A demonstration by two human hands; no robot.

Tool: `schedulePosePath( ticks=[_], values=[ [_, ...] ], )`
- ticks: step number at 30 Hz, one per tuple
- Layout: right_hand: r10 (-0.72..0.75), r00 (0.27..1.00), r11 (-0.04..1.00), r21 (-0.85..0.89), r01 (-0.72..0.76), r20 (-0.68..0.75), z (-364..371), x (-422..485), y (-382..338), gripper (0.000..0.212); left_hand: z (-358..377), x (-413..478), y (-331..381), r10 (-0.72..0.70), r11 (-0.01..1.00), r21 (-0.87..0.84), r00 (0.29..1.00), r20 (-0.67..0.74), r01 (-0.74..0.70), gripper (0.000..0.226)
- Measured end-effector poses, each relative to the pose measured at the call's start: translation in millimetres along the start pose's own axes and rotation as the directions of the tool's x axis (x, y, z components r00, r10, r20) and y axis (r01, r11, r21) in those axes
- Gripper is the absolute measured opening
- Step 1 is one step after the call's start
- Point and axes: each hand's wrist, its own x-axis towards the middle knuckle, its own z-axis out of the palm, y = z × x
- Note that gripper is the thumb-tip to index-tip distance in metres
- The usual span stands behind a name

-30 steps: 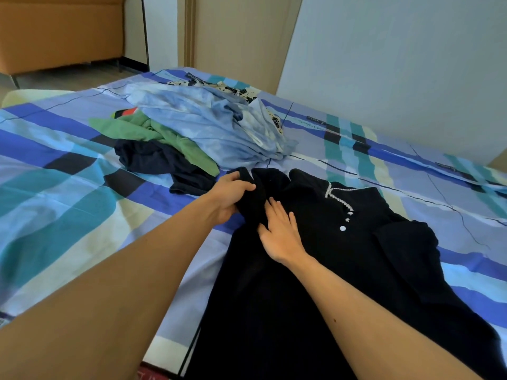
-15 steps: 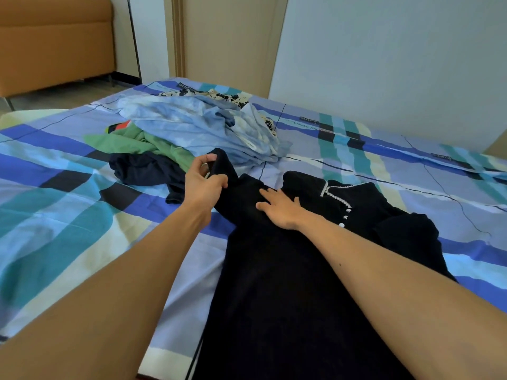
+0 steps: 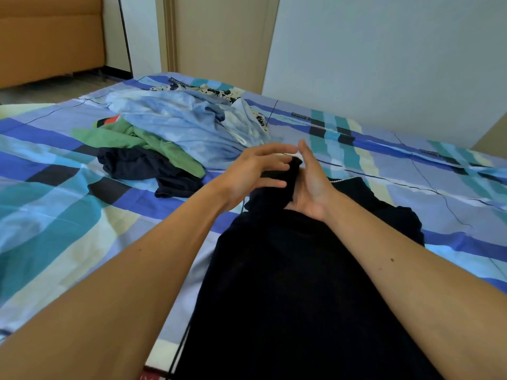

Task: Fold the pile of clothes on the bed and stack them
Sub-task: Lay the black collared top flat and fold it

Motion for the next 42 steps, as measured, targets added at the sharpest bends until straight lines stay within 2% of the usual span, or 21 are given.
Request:
schedulePosePath(
  ticks=[2, 3, 5, 8, 10, 12, 14, 16, 18, 20, 22, 24, 28, 30, 33, 35, 37, 42],
  values=[
    [0.023, 0.991, 0.999, -0.021, -0.026, -0.130, -6.0, -7.1, 7.8, 0.057, -1.3, 1.8, -2.8, 0.009, 0.999, -0.031, 0.994, -0.105, -0.013, 0.033],
    [0.037, 0.979, 0.998, -0.043, -0.047, -0.199, -8.6, -8.9, 13.5, 0.047, -3.2, 2.4, -8.5, 0.004, 1.000, 0.025, 0.980, -0.200, 0.001, 0.030],
    [0.061, 0.946, 0.989, -0.106, -0.100, -0.317, -14.3, -8.1, 28.5, 0.047, -8.8, 1.4, -24.7, -0.006, 0.962, 0.257, 0.951, -0.308, 0.089, 0.025],
    [0.001, 0.893, 0.983, -0.164, -0.083, -0.451, -25.7, -6.1, 38.9, 0.051, -17.4, -6.9, -56.5, -0.133, 0.761, 0.614, 0.977, -0.167, 0.209, 0.016],
    [-0.057, 0.867, 0.988, -0.155, -0.023, -0.495, -32.7, -9.6, 37.0, 0.056, -18.4, -15.2, -70.2, -0.219, 0.633, 0.751, 0.974, -0.059, 0.188, 0.036],
    [-0.071, 0.866, 0.983, -0.180, -0.023, -0.495, -42.2, -13.5, 36.8, 0.069, -16.1, -18.5, -75.6, -0.193, 0.573, 0.811, 0.981, -0.009, 0.120, 0.046],
    [-0.036, 0.879, 0.925, -0.349, -0.152, -0.476, -47.9, -21.1, 36.8, 0.073, -15.2, -16.0, -76.9, -0.117, 0.546, 0.836, 0.993, 0.025, 0.043, 0.039],
    [-0.015, 0.884, 0.743, -0.596, -0.303, -0.468, -51.2, -23.9, 34.7, 0.069, -11.1, -13.2, -76.4, -0.073, 0.509, 0.859, 0.992, 0.107, -0.055, 0.032],
    [-0.125, 0.882, 0.569, -0.761, -0.311, -0.454, -47.3, -22.0, 28.1, 0.059, -4.2, -11.5, -79.5, -0.079, 0.456, 0.875, 0.972, 0.221, -0.162, 0.030],
    [-0.235, 0.875, 0.562, -0.794, -0.233, -0.423, -38.9, -14.1, 17.9, 0.055, 4.1, -12.8, -80.8, -0.108, 0.370, 0.901, 0.953, 0.285, -0.227, 0.030],
    [-0.266, 0.879, 0.646, -0.750, -0.143, -0.396, -25.8, -2.1, 8.3, 0.046, 8.2, -12.4, -81.6, -0.125, 0.319, 0.915, 0.946, 0.299, -0.247, 0.029],
    [-0.253, 0.900, 0.667, -0.737, -0.104, -0.356, -13.6, 10.3, 1.9, 0.038, 9.9, -11.8, -80.1, -0.127, 0.323, 0.916, 0.948, 0.292, -0.239, 0.028],
    [-0.134, 0.938, 0.607, -0.775, -0.177, -0.319, -1.3, 36.1, -3.7, 0.058, 9.4, -11.5, -76.6, -0.193, 0.371, 0.908, 0.941, 0.280, -0.194, 0.037],
    [-0.136, 0.937, 0.610, -0.772, -0.178, -0.323, 1.2, 52.0, -8.8, 0.048, 7.4, -11.7, -76.3, -0.222, 0.385, 0.907, 0.937, 0.270, -0.171, 0.042],
    [-0.171, 0.947, 0.707, -0.703, -0.075, -0.273, 6.1, 70.7, -20.2, 0.034, 3.8, -9.4, -77.8, -0.233, 0.376, 0.917, 0.945, 0.229, -0.129, 0.051],
    [-0.200, 0.951, 0.768, -0.640, 0.004, -0.234, 7.7, 76.6, -21.7, 0.030, 2.5, -8.2, -79.1, -0.218, 0.367, 0.923, 0.954, 0.208, -0.118, 0.046],
    [-0.217, 0.947, 0.787, -0.616, 0.027, -0.237, 1.9, 78.4, -16.4, 0.029, 3.6, -7.6, -79.2, -0.227, 0.350, 0.931, 0.955, 0.191, -0.103, 0.040],
    [-0.301, 0.896, 0.690, -0.723, -0.032, -0.328, -22.2, 80.8, 2.5, 0.028, 8.2, -6.0, -78.5, -0.256, 0.327, 0.940, 0.948, 0.190, -0.100, 0.024]
  ],
)
